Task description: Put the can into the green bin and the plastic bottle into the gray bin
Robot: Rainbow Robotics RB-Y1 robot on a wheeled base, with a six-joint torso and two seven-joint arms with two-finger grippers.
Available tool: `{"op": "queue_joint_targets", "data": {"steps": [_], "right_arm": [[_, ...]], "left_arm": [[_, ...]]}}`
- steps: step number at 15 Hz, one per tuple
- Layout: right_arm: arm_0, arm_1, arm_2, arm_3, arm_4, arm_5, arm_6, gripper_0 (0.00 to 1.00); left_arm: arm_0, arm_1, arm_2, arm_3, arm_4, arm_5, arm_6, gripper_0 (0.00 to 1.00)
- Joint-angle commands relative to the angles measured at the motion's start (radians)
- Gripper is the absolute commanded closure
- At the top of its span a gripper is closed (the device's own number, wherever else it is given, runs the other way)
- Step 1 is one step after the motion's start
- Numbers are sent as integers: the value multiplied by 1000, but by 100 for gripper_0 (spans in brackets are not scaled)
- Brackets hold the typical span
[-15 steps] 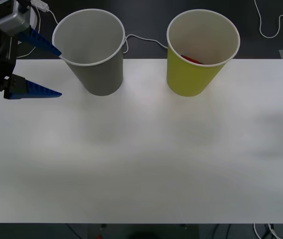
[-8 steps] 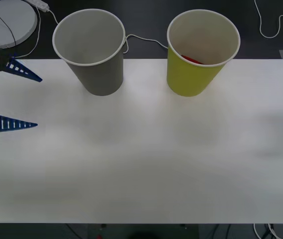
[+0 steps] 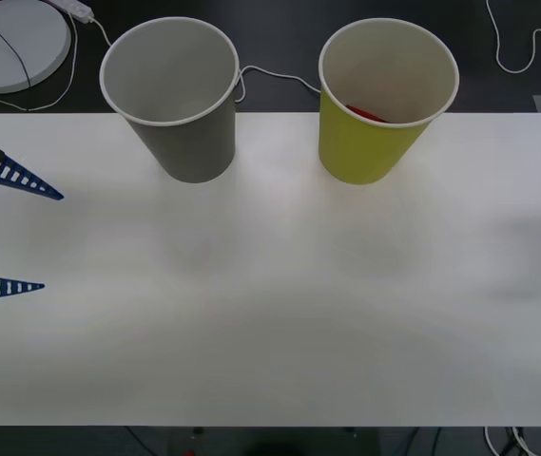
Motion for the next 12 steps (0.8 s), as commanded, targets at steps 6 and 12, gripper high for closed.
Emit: {"op": "queue_joint_targets", "data": {"steps": [6,12], "right_arm": [[0,0,0,0,0,0,0,0],[0,0,0,0,0,0,0,0]], "left_arm": [[24,-84,-3,2,-9,-1,-10,0],[42,-108,-3,2,-23,-1,-13,0]]}}
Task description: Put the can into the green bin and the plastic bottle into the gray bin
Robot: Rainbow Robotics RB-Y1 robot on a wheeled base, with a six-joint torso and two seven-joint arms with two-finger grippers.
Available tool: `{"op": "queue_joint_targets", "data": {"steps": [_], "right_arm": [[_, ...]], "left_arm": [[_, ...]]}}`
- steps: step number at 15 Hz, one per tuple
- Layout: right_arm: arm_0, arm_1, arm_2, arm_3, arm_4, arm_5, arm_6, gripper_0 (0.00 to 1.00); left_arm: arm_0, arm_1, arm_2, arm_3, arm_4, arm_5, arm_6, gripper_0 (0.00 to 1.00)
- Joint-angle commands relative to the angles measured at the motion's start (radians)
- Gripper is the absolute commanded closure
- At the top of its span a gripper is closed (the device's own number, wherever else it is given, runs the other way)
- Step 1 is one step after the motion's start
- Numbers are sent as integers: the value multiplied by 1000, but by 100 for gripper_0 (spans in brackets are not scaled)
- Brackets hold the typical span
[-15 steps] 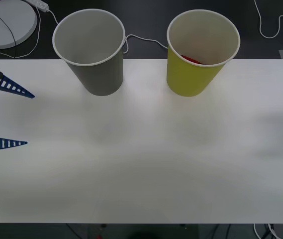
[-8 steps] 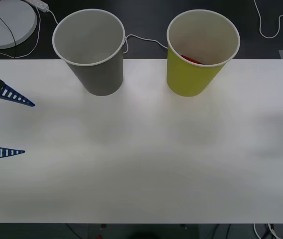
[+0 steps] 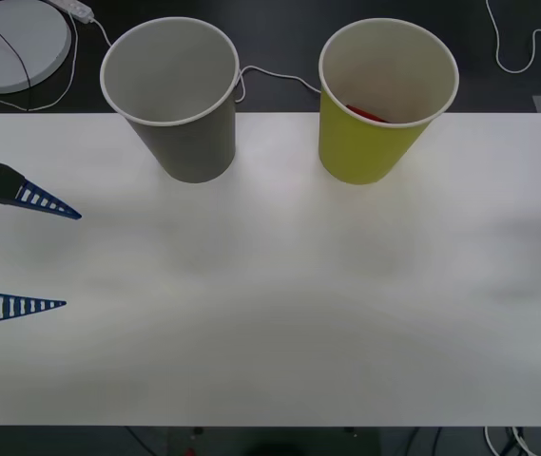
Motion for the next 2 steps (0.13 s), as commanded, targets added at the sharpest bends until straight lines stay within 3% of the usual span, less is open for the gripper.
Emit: {"op": "queue_joint_targets", "data": {"steps": [1,2], "right_arm": [[0,0,0,0,0,0,0,0],[0,0,0,0,0,0,0,0]], "left_arm": [[0,0,0,0,0,0,0,0],[0,0,0,0,0,0,0,0]]}}
